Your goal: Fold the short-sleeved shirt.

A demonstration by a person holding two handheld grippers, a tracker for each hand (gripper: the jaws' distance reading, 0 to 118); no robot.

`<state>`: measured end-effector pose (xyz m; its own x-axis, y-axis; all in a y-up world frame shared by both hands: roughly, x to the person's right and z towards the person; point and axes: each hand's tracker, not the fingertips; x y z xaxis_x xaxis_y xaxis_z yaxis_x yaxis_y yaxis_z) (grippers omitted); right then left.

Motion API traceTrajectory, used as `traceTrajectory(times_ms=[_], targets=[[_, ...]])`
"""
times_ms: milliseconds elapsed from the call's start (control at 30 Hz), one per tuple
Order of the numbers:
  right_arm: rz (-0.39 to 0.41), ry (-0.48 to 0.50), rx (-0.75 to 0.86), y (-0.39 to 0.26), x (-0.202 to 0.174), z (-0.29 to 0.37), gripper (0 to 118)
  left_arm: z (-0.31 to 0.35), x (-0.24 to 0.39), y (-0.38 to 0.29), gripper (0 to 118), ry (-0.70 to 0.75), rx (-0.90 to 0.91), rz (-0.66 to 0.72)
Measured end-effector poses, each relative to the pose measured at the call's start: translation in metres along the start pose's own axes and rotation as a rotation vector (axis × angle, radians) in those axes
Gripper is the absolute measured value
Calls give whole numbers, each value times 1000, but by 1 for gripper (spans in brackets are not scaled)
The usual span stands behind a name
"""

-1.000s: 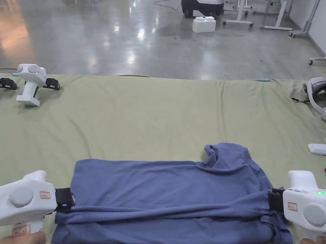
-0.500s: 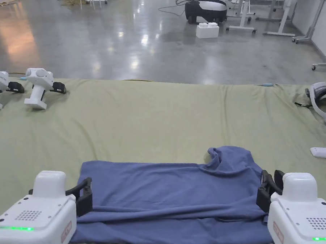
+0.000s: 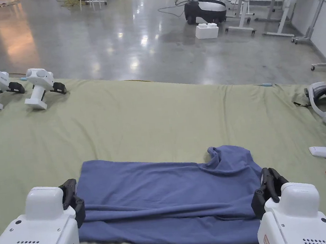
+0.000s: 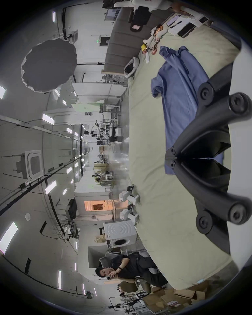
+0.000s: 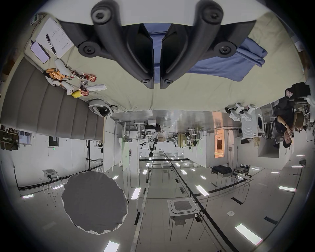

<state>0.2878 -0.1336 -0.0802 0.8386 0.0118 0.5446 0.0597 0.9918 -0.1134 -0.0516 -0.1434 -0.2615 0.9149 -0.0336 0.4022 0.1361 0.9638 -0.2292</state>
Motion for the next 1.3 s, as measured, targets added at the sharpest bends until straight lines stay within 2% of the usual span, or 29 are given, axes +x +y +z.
traceTrajectory(times_ms=[167, 333, 400, 433, 467, 500, 533, 567, 600, 667, 833, 867, 967, 1000, 1033, 1100, 1167, 1200, 1300], targets=[[-5, -2, -37, -6, 7, -3, 9, -19, -31, -19, 2, 15, -178, 79], [6, 4, -98, -17, 11, -7, 9, -62, -65, -46, 3, -17, -471, 153], [16, 4, -124, -21, 12, -10, 9, -81, -76, -56, 7, -35, -576, 192], [20, 3, -131, -23, 12, -10, 9, -92, -82, -62, 16, -37, -621, 216], [20, 6, -137, -25, 13, -10, 9, -71, -67, -57, 39, -49, -649, 236], [20, 3, -144, -27, 14, -10, 9, -72, -62, -56, 56, -64, -680, 252], [21, -2, -151, -28, 14, -11, 9, -71, -56, -56, 67, -64, -704, 258], [21, -2, -159, -29, 15, -10, 9, -71, -50, -55, 69, -72, -726, 271], [20, -3, -166, -30, 15, -11, 9, -111, -74, -67, 69, -85, -750, 280], [24, -8, -181, -33, 18, -12, 9, -142, -71, -75, 73, -62, -791, 261], [36, -11, -220, -40, 22, -14, 9, -172, -53, -102, 73, -22, -938, 195], [38, -13, -225, -41, 23, -15, 9, -165, -62, -95, 72, -15, -912, 147], [32, -20, -242, -46, 28, -15, 9, -176, -38, -90, 70, 32, -917, 86], [28, -23, -248, -47, 29, -16, 9, -161, -45, -91, 68, 44, -917, 69], [24, -25, -255, -49, 30, -16, 9, -160, -40, -91, 64, 52, -918, 47], [27, -31, -268, -52, 33, -17, 9, -161, -26, -90, 37, 35, -905, 5], [26, -34, -284, -55, 37, -18, 9, -150, -24, -87, 16, 9, -898, -14], [25, -37, -303, -57, 40, -20, 9, -148, -21, -88, 12, -12, -890, -34], [20, -40, -379, -64, 56, -28, 12, -144, -29, -89, 9, -15, -877, -5]])
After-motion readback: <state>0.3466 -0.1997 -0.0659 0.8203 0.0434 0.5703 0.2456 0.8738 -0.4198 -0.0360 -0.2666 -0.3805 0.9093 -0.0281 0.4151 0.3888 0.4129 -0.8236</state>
